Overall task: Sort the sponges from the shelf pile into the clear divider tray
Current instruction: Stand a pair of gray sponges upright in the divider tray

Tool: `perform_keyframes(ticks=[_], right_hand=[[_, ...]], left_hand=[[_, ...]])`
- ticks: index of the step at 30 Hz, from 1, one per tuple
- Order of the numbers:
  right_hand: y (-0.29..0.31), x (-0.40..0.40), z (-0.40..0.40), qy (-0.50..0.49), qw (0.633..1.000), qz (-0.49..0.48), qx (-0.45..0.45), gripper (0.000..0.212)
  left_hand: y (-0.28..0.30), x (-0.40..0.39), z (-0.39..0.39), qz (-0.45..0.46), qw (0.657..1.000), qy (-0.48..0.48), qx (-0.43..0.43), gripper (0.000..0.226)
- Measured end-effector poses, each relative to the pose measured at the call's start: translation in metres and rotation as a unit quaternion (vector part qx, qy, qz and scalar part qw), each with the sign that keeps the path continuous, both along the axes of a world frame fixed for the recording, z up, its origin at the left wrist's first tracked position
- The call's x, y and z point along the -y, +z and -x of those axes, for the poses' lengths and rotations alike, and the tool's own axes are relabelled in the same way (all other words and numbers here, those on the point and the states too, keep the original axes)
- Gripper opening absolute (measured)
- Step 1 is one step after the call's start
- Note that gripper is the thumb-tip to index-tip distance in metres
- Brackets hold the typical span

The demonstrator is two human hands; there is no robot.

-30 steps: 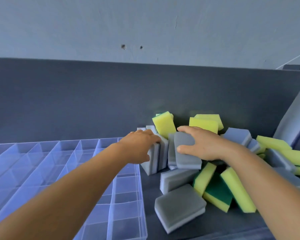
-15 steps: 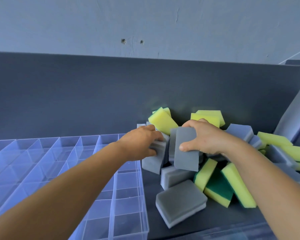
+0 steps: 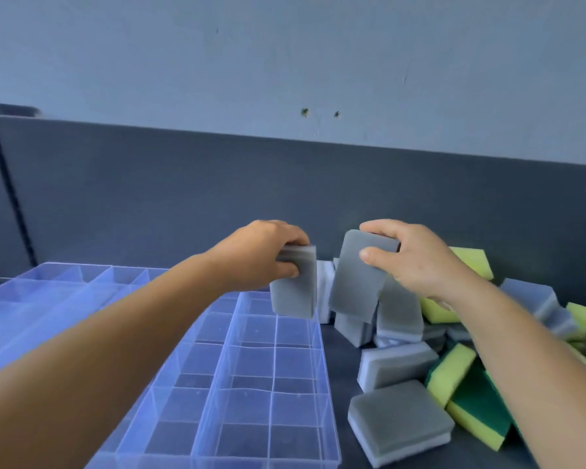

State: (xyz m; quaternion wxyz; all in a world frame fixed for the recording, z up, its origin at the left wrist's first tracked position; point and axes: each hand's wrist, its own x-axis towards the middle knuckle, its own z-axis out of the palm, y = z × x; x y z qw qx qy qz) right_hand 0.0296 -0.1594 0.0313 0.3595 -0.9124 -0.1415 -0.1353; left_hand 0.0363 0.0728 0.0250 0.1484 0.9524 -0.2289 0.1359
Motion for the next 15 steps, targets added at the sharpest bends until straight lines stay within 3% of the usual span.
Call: perform_keyframes(ticks=[15], right_hand=[[-0.011,-0.215,-0.017,0.087,0.996,-0.019,-0.015,0.029]], left_hand=[[0.003,-0.21,0.018,-0.007,0.996,0.088,0.008,0.028]])
